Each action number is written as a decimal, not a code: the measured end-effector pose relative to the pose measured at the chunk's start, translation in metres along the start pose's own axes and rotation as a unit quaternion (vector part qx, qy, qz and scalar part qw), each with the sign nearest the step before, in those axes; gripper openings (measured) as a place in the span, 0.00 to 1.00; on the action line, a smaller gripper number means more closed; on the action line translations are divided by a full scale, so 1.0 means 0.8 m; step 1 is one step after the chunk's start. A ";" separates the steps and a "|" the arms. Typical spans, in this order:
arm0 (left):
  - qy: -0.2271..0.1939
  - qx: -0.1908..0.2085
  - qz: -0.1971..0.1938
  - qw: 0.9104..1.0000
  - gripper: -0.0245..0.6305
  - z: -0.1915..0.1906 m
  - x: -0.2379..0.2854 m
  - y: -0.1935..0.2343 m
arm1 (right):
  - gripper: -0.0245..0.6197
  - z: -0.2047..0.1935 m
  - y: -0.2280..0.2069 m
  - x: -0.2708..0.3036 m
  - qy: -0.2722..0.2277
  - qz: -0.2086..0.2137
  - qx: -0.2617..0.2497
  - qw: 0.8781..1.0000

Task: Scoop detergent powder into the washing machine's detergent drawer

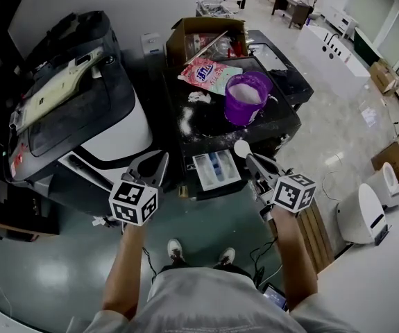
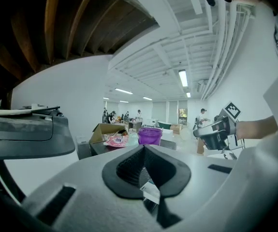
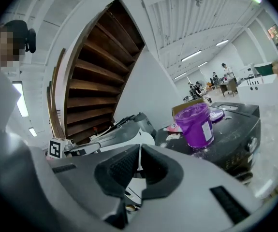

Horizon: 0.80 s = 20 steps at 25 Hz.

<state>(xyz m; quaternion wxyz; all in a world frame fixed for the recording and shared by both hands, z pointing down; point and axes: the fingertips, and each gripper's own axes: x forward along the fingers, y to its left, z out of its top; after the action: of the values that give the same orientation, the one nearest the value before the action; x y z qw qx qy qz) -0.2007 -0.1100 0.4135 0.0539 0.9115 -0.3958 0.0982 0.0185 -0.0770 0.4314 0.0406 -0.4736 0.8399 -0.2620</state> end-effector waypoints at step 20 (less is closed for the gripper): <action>0.064 -0.028 -0.012 0.997 0.05 -0.089 0.055 0.068 | 0.06 -0.161 -0.077 0.149 0.220 -0.008 -0.042 0.975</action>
<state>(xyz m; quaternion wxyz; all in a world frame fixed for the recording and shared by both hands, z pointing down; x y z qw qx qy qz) -0.2210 -0.1657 0.4941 0.1062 0.9062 -0.3830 0.1445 -0.0397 -0.1484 0.5932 -0.1668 -0.4122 0.8347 -0.3249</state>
